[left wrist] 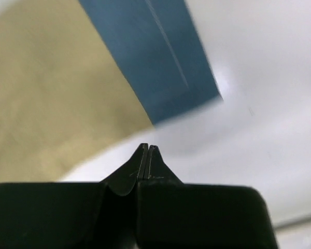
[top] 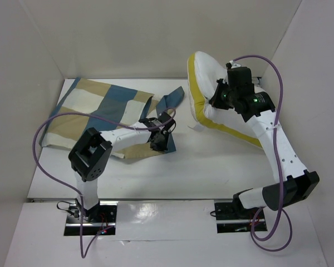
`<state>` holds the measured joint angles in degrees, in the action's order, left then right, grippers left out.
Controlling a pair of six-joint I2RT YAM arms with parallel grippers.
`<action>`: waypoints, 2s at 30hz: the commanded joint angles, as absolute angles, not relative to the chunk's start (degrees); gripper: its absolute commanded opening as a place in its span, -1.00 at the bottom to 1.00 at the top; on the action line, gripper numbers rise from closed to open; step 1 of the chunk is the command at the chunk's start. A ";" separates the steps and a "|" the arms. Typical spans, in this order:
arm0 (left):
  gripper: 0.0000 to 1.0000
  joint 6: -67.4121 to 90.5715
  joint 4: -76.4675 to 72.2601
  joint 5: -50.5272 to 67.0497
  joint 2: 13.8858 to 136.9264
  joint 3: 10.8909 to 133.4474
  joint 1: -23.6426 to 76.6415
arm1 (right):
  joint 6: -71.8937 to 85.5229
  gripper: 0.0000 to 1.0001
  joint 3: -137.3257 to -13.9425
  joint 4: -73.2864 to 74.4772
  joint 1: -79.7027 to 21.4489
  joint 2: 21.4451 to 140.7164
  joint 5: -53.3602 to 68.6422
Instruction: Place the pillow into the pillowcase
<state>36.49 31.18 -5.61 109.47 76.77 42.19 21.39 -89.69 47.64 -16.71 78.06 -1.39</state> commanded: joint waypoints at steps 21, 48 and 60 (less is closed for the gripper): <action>0.93 37.98 29.01 -16.08 114.78 81.83 45.44 | 21.36 -1.00 -94.39 44.56 -16.00 76.82 -2.90; -1.00 28.48 38.56 -0.09 97.48 72.52 51.41 | 20.30 -1.00 -94.39 45.09 -14.94 78.40 -5.10; -0.65 27.52 45.44 2.72 92.12 78.22 45.98 | 19.78 -1.00 -92.64 43.95 -14.94 77.87 -3.34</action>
<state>29.78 44.91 2.37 96.49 74.65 50.72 20.27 -90.80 47.77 -15.49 79.31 -3.14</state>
